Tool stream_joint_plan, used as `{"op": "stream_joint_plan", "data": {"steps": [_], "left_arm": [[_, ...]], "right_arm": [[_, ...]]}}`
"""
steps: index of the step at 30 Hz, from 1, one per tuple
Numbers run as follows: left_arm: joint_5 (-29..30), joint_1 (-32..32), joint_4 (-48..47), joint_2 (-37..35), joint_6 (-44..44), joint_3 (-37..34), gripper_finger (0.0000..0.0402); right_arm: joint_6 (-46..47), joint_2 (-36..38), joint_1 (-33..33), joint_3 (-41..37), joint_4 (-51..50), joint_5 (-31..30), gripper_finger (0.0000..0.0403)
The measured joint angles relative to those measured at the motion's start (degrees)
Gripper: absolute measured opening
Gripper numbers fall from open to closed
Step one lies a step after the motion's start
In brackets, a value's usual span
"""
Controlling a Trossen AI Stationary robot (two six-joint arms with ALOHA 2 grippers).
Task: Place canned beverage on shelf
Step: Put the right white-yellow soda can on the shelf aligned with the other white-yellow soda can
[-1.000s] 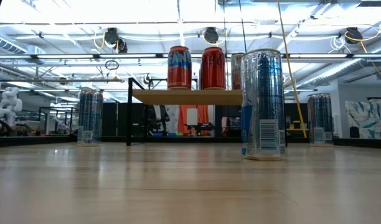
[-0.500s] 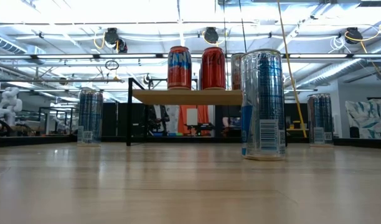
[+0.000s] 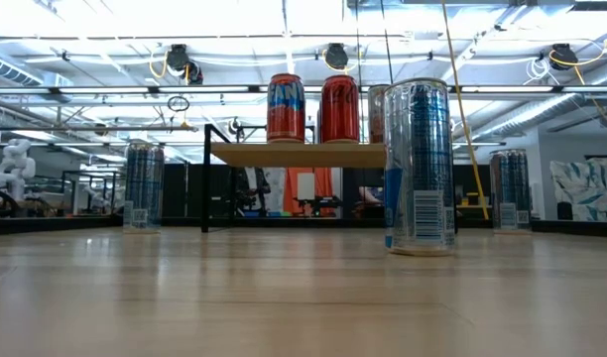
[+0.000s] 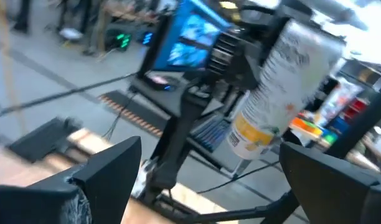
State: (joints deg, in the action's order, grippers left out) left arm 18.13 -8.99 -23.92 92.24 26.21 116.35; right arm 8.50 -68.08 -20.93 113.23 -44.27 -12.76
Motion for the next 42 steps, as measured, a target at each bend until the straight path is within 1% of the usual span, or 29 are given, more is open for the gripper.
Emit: {"op": "stream_joint_plan", "data": {"steps": [3,6,8,11,15,27,42], "left_arm": [[-2.03,-0.91,6.67,1.97,-7.35,-0.01,0.0384],[-4.55,-1.82,13.02,3.80,-12.30,-0.06,0.0384],[-5.27,-2.15,16.25,4.84,-13.13,-0.06,0.0384],[-5.31,-2.04,17.75,6.12,-12.32,-0.06,0.0384],[-5.46,-2.19,17.60,7.47,-11.59,-0.06,0.0384],[-9.51,-5.34,17.49,8.42,-11.52,-0.06,0.0384],[-8.72,-6.10,15.39,8.87,-11.51,-0.06,0.0384]], "right_arm": [[-2.18,-0.06,0.00,0.00,3.80,0.29,0.0232],[-3.67,-0.67,0.00,-0.21,7.86,1.12,0.0232],[-3.97,-0.99,0.02,-0.82,10.32,1.12,0.0232],[-3.41,-1.64,0.02,-1.99,12.29,1.02,0.0232],[-1.52,-3.01,0.02,-3.18,13.47,0.96,0.0232],[1.78,-7.86,0.02,-3.26,15.55,0.91,0.0233],[2.83,-10.40,0.43,-3.23,21.96,1.05,0.0233]]}}
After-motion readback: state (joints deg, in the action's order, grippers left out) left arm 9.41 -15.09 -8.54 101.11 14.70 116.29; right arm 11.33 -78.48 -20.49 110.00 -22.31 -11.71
